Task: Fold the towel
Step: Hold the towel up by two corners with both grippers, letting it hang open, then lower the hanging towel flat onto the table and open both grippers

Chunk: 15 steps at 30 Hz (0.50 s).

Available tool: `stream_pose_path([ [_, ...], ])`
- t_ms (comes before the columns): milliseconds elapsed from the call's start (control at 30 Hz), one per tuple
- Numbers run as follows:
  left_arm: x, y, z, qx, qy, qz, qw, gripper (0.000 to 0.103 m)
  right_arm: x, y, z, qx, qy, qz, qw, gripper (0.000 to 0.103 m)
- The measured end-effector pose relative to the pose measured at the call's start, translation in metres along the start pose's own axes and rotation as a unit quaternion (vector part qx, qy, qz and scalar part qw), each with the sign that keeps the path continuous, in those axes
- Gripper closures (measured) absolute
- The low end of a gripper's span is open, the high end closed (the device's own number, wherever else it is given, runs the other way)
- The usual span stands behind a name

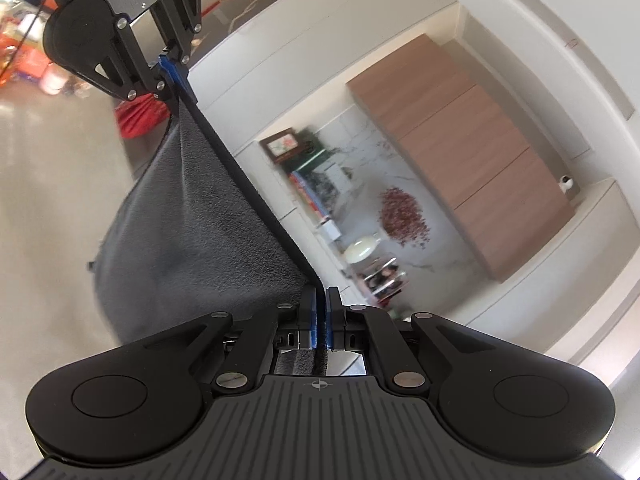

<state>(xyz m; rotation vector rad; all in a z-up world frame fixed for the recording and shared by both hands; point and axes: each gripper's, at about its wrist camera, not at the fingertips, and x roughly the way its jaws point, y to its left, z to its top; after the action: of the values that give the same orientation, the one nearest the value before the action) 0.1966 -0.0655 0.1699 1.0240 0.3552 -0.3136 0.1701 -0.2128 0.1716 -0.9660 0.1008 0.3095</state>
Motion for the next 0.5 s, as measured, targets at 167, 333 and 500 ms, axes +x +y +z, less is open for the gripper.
stream_pose_path([
  [167,-0.016,-0.075,-0.040,0.019,0.028,-0.076,0.9966,0.100,-0.041,0.068,-0.035,-0.024,0.044,0.083,0.995,0.099],
  [333,-0.037,-0.133,-0.077,0.013,0.055,-0.151,0.9870,0.100,-0.079,0.125,-0.062,-0.022,0.095,0.176,0.980,0.099],
  [500,-0.057,-0.174,-0.106,0.004,0.080,-0.196,0.9773,0.100,-0.107,0.164,-0.077,-0.019,0.128,0.231,0.964,0.099],
])
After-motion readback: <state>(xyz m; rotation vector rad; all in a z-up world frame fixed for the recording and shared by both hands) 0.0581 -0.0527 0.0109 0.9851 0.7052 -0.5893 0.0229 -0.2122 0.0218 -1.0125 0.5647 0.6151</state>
